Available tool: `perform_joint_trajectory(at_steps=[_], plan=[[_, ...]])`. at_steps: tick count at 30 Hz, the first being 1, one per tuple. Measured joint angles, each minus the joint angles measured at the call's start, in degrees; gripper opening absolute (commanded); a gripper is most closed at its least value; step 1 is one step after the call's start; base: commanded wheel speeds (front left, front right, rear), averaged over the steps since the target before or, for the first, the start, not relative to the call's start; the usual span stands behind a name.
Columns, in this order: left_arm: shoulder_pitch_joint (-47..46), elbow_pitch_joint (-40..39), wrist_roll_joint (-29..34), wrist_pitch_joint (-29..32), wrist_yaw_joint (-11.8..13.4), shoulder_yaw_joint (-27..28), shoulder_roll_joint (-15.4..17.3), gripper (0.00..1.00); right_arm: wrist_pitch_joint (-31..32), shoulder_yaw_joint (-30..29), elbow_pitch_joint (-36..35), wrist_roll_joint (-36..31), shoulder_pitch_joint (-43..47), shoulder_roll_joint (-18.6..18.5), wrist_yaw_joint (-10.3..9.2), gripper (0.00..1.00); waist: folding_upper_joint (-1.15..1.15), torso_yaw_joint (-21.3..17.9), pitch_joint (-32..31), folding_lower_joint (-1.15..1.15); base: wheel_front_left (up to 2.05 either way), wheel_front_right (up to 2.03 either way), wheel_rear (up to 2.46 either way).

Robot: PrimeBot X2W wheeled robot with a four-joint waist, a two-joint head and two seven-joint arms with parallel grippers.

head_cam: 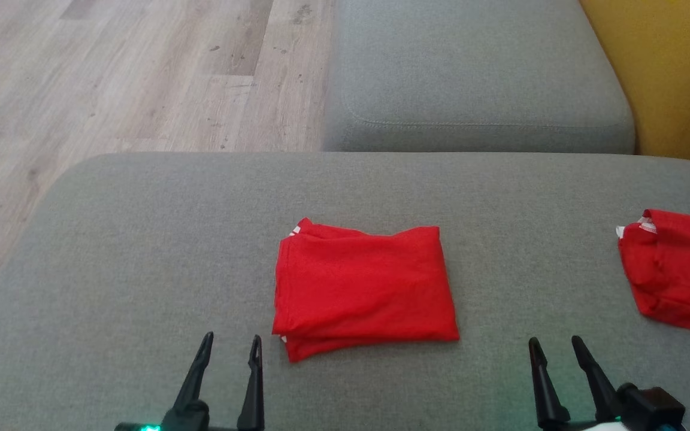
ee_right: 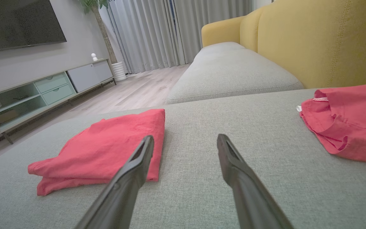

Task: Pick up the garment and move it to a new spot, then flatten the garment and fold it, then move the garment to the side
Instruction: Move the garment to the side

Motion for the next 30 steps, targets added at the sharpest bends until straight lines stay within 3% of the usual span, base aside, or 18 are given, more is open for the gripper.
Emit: perform_joint_trajectory(at_steps=[17,30], plan=[[0.9,0.2,1.1,0.0,-0.2,1.2,-1.6,1.00,0.0,4.4,5.8,2.9,-4.5,-0.4,0.00,1.00,0.00,0.2,3.8,0.01,0.00,0.00,0.00],[-2.7,1.3,1.6,0.0,-1.4,0.6,-2.3,1.00,11.0,12.2,20.2,22.8,-24.0,-2.8,0.00,1.00,0.00,2.3,9.5,0.02,0.00,0.00,0.00]])
